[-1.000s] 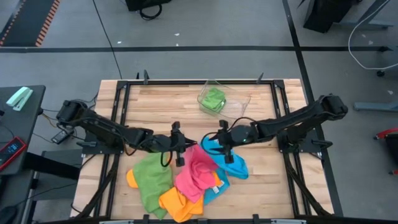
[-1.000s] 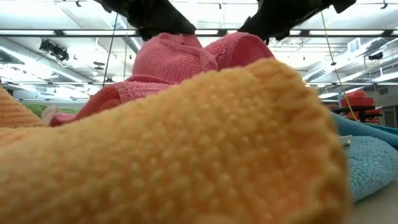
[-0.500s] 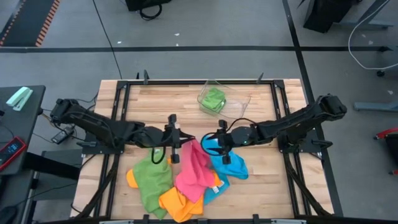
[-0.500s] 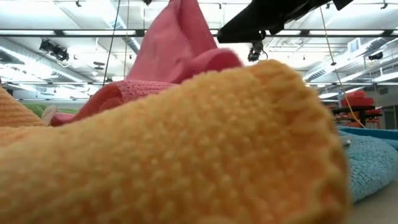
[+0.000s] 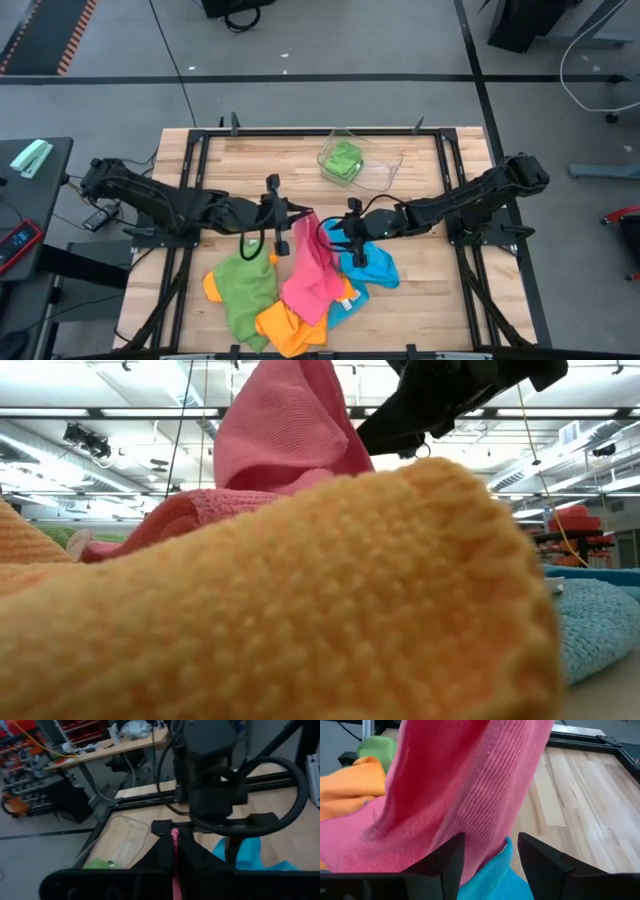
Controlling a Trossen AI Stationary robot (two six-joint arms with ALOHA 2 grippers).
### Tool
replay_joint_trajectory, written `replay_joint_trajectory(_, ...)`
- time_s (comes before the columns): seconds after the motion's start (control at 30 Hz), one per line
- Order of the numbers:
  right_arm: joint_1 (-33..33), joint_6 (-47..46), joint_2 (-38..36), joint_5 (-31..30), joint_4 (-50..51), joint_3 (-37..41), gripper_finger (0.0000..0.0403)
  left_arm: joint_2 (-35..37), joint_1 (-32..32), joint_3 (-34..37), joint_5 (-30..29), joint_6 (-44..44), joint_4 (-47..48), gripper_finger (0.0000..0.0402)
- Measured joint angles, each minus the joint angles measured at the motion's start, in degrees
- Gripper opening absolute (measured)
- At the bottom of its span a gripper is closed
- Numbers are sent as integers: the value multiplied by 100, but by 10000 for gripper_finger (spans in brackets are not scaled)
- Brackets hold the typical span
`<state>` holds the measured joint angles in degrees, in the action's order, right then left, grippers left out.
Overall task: Fold microfiber towels
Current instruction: Fold the top pink towel
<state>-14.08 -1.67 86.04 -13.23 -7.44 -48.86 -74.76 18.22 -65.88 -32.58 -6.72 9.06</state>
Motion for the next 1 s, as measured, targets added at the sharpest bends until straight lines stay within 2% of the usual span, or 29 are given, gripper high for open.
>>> replay_joint_trajectory(0.17, -81, -26, -76, -310, -52, -7, 193, -2, 4, -205, -681, 143, 630, 18)
replay_joint_trajectory(0.3, -221, 170, -82, -575, -104, -7, 193, -2, 35, -325, -1072, 138, 746, 28)
replay_joint_trajectory(0.4, -291, 271, -83, -903, -164, -7, 193, -2, 48, -420, -1119, -15, 733, 17)
replay_joint_trajectory(0.57, -534, 467, -83, -1839, -256, -7, 193, -2, 44, -556, -1321, -50, 773, 9)
replay_joint_trajectory(0.67, -702, 660, -87, -2131, -491, -7, 193, -2, 44, -615, -1655, -60, 877, 23)
replay_joint_trajectory(0.77, -830, 820, -87, -2527, -582, -7, 193, -2, 44, -617, -1727, -60, 894, 31)
replay_joint_trajectory(1.0, -1112, 1198, -87, -3163, -872, -4, 193, -2, 44, -617, -1742, -9, 892, 9)
